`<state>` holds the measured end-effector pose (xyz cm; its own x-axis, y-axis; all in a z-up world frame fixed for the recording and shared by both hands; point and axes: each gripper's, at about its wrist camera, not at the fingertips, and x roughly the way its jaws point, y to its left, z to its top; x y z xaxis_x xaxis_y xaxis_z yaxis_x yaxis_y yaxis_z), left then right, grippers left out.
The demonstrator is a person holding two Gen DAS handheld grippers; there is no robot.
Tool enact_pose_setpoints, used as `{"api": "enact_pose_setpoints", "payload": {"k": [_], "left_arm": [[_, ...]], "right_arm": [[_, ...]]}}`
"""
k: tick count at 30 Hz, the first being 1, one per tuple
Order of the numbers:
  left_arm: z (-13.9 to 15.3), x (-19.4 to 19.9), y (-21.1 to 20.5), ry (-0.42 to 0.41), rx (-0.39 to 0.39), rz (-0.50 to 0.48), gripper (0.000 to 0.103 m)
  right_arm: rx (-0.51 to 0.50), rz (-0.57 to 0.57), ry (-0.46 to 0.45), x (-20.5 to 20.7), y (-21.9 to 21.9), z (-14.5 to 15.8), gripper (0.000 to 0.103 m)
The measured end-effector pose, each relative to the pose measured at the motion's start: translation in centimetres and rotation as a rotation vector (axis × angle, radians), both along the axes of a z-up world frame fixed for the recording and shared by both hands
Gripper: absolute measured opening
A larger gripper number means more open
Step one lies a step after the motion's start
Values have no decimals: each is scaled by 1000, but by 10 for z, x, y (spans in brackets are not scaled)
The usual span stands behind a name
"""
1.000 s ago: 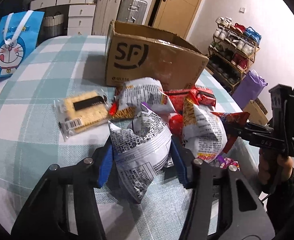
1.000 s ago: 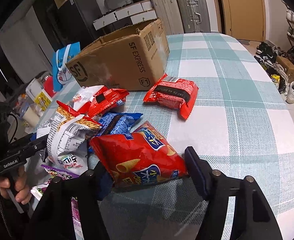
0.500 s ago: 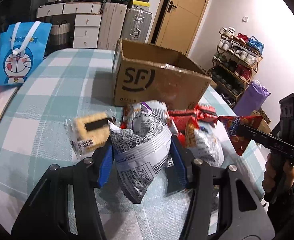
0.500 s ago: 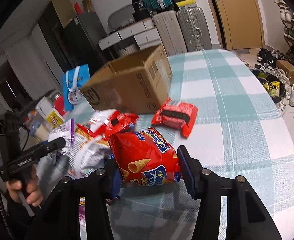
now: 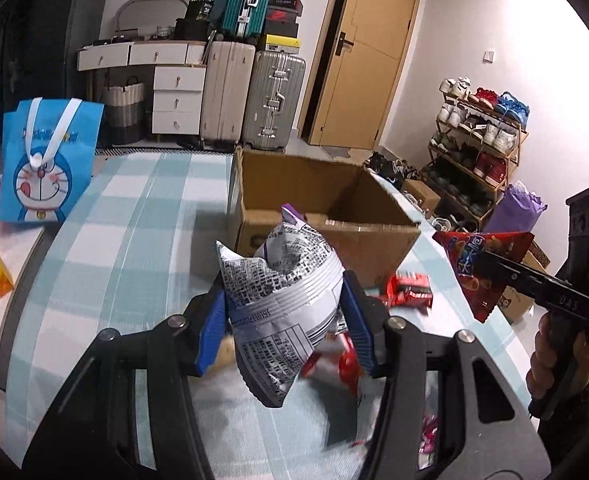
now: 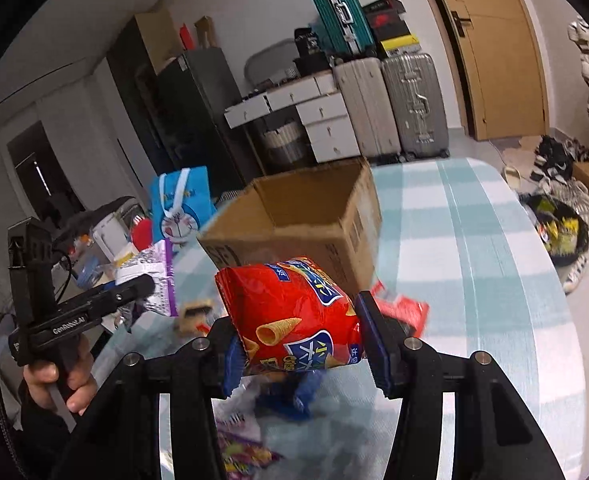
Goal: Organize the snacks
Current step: 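Carry both bags into the cardboard box and open both tools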
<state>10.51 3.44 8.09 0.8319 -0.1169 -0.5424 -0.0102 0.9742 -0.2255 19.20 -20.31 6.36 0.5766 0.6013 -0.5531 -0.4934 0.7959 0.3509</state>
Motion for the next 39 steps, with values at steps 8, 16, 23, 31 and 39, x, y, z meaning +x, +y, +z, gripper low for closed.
{"api": "enact_pose_setpoints", "payload": {"k": [8,16,23,31,39], "left_arm": [[22,27,-4,-24,-7,6,50],[33,58,-5,-40,2,14,50],[34,91,-6,-36,15,14,50],[33,128,-10,-31,23,10,50],[23,162,-12,-8,30,12,50]], "right_arm": [[7,-2,-41,23,15,21,51],[12,-8,-62,45,25,30,51],[24,-2,-61,70,37,28,51],[55,-12,-44,94,50,21,51],[86,8,10,122,59,6,51]]}}
